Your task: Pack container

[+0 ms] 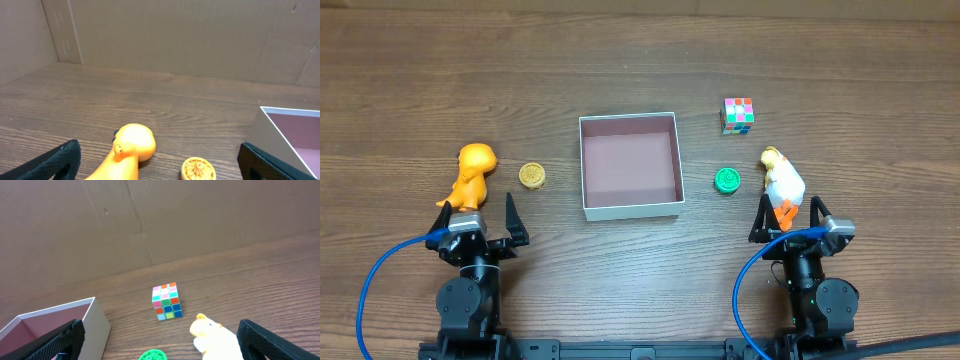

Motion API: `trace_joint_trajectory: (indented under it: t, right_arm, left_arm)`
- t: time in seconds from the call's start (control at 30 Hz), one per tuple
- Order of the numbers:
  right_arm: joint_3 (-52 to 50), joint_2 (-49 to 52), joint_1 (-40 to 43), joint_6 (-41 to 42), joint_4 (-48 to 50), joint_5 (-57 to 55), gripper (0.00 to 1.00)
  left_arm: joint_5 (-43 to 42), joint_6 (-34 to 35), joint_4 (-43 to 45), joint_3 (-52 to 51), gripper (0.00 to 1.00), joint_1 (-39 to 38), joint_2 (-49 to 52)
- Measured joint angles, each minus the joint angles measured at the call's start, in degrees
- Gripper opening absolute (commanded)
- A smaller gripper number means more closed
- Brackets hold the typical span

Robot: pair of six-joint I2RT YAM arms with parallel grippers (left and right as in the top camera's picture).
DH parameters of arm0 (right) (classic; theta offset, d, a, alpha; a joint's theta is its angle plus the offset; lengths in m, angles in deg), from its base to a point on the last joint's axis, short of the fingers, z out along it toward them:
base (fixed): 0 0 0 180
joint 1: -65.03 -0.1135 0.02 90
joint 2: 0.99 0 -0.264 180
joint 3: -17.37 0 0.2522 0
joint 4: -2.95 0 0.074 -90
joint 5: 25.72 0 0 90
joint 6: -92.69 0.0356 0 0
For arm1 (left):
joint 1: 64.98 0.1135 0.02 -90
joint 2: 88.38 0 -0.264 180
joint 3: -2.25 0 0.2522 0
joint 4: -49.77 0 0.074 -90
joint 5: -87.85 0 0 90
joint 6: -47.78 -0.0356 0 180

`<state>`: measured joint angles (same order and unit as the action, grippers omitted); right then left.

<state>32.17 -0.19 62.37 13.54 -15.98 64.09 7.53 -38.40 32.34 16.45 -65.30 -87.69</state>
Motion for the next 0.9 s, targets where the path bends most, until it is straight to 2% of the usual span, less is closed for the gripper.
trace_joint_trajectory:
  t: [0.63, 0.9]
  right_arm:
    - [0.00, 0.00, 0.00, 0.09, 0.48, 0.92, 1.00]
    - [0.00, 0.00, 0.00, 9.68, 7.04, 2.97, 1.00]
  left_arm:
    - [0.00, 0.00, 0.00, 0.00, 1.00, 0.00, 0.00]
    - [0.00, 0.00, 0.00, 0.00, 1.00, 0.00, 0.00]
